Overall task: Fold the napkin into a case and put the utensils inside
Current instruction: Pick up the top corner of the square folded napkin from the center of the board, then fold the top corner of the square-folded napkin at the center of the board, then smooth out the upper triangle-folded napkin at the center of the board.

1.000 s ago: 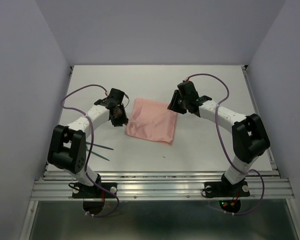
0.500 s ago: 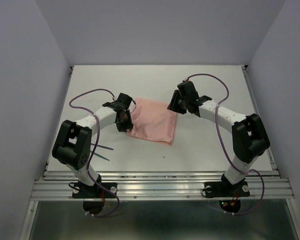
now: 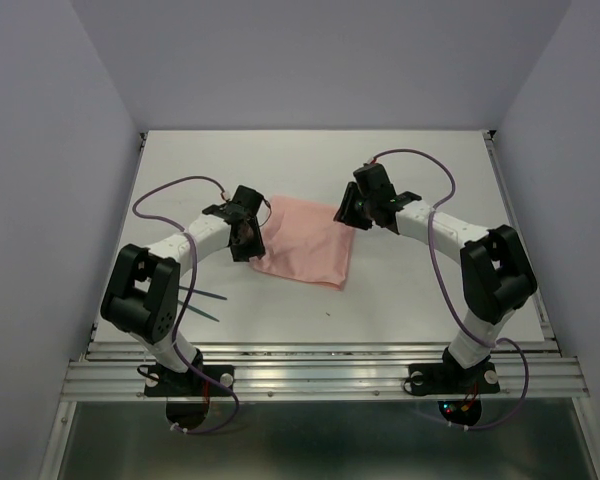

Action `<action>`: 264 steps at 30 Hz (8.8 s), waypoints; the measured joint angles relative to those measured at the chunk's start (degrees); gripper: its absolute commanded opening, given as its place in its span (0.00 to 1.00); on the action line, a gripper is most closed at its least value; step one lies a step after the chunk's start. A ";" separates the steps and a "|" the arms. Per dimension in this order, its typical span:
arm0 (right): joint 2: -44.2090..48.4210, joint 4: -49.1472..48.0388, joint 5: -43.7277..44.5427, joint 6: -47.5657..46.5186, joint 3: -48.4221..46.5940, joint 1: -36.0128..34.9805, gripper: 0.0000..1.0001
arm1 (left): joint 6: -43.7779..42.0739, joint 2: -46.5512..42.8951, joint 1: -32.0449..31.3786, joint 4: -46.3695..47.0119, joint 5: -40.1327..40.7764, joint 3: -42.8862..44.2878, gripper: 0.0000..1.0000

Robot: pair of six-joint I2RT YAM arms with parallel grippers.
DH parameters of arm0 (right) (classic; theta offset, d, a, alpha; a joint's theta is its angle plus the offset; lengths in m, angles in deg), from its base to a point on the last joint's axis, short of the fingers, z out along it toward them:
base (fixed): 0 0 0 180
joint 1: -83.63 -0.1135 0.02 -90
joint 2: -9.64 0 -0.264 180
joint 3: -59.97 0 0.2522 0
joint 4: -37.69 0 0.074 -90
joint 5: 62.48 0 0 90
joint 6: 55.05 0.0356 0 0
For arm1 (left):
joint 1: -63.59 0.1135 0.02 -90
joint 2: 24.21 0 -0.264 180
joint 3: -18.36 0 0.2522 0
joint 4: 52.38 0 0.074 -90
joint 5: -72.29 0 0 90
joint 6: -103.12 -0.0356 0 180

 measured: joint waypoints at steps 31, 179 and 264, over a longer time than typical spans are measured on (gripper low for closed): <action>-1.16 0.00 -1.11 0.07 0.00 0.00 0.44 | 0.92 1.84 0.00 -0.50 0.76 -1.05 0.06; 24.65 5.18 15.85 10.69 27.98 -3.63 0.25 | 4.63 43.32 -12.52 5.01 -20.92 56.63 0.00; -15.80 -1.40 -3.54 -3.58 -7.74 9.84 0.07 | -8.02 38.71 2.82 0.98 -11.28 49.33 0.00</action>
